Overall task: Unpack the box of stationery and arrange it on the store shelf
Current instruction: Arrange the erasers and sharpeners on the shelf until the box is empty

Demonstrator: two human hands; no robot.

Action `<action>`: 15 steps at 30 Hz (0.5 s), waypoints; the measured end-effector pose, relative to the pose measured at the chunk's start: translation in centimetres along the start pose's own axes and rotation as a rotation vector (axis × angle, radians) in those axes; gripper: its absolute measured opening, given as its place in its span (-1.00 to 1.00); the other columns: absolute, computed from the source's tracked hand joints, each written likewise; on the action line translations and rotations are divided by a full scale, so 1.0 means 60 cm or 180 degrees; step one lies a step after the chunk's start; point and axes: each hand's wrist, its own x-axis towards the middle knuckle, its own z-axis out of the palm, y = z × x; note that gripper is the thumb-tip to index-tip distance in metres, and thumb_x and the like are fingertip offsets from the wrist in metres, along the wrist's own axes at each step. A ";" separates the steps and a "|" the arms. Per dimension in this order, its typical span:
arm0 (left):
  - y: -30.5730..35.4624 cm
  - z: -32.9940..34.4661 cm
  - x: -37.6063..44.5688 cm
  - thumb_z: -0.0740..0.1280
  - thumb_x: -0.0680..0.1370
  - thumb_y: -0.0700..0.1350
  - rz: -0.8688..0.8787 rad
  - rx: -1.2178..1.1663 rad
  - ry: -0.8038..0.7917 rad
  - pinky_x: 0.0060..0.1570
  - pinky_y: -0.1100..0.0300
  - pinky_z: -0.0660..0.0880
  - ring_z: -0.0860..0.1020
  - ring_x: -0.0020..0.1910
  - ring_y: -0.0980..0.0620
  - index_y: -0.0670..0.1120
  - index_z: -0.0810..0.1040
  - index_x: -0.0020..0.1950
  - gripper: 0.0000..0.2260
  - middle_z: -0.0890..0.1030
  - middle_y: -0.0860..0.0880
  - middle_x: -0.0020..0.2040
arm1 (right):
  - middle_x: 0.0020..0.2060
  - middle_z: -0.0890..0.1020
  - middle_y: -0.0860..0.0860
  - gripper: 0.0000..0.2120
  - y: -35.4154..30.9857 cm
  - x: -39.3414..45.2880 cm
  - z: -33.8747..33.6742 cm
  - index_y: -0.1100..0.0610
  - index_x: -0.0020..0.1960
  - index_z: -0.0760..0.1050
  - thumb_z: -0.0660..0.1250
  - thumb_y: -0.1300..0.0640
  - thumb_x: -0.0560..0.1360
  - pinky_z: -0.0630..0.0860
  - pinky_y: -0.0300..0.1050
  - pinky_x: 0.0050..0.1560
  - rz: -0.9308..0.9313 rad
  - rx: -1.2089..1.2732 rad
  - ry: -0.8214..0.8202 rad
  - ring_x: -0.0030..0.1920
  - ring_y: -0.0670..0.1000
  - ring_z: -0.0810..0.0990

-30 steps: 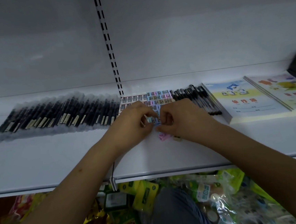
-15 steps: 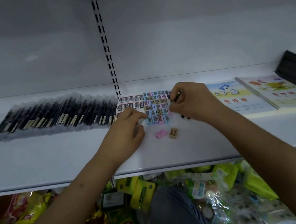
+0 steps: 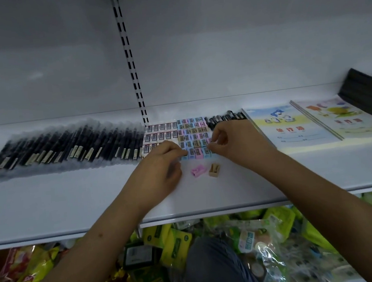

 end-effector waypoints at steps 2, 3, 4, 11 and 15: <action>-0.001 0.000 0.001 0.33 0.53 -0.29 0.0024 -0.0007 0.0004 0.17 0.24 0.45 0.50 0.14 0.11 -0.12 0.59 0.27 -0.68 0.52 0.05 0.18 | -0.20 0.54 -0.10 -0.84 0.004 -0.003 -0.008 0.05 -0.01 0.60 0.45 0.01 0.47 0.35 -0.42 -0.26 -0.0368 -0.0081 -0.0130 -0.28 -0.22 0.47; -0.002 0.000 0.002 0.33 0.53 -0.29 0.0035 -0.0025 -0.0001 0.17 0.26 0.44 0.50 0.14 0.12 -0.11 0.59 0.28 -0.67 0.52 0.05 0.19 | -0.17 0.53 -0.11 -0.82 0.005 -0.004 -0.010 0.05 0.02 0.61 0.47 0.02 0.46 0.40 -0.38 -0.22 -0.0507 -0.0088 -0.0214 -0.27 -0.21 0.48; -0.003 0.000 0.003 0.34 0.52 -0.29 0.0048 -0.0042 -0.0005 0.17 0.27 0.44 0.50 0.14 0.13 -0.11 0.59 0.29 -0.66 0.52 0.05 0.19 | -0.13 0.54 -0.09 -0.79 0.004 -0.004 -0.011 0.06 0.04 0.62 0.48 0.03 0.45 0.47 -0.30 -0.17 -0.0583 -0.0067 -0.0308 -0.25 -0.19 0.51; -0.005 0.004 0.033 0.42 0.54 -0.15 0.0077 -0.0018 -0.0015 -0.05 0.15 0.54 0.52 -0.10 0.16 -0.05 0.66 0.10 -0.85 0.56 0.09 0.01 | -0.11 0.57 0.01 -0.82 0.010 0.004 0.010 0.13 -0.02 0.63 0.50 0.08 0.43 0.48 -0.19 -0.10 -0.0885 -0.0042 -0.0272 -0.21 -0.08 0.50; 0.004 0.006 0.055 0.43 0.51 0.02 0.0049 0.0190 -0.0001 -0.23 0.17 0.47 0.44 -0.19 0.16 0.00 0.58 -0.09 -0.89 0.48 0.13 -0.12 | -0.17 0.55 -0.02 -0.84 0.016 0.006 0.019 0.12 -0.09 0.61 0.52 0.08 0.41 0.46 -0.20 -0.13 -0.0978 -0.0019 -0.0144 -0.21 -0.07 0.51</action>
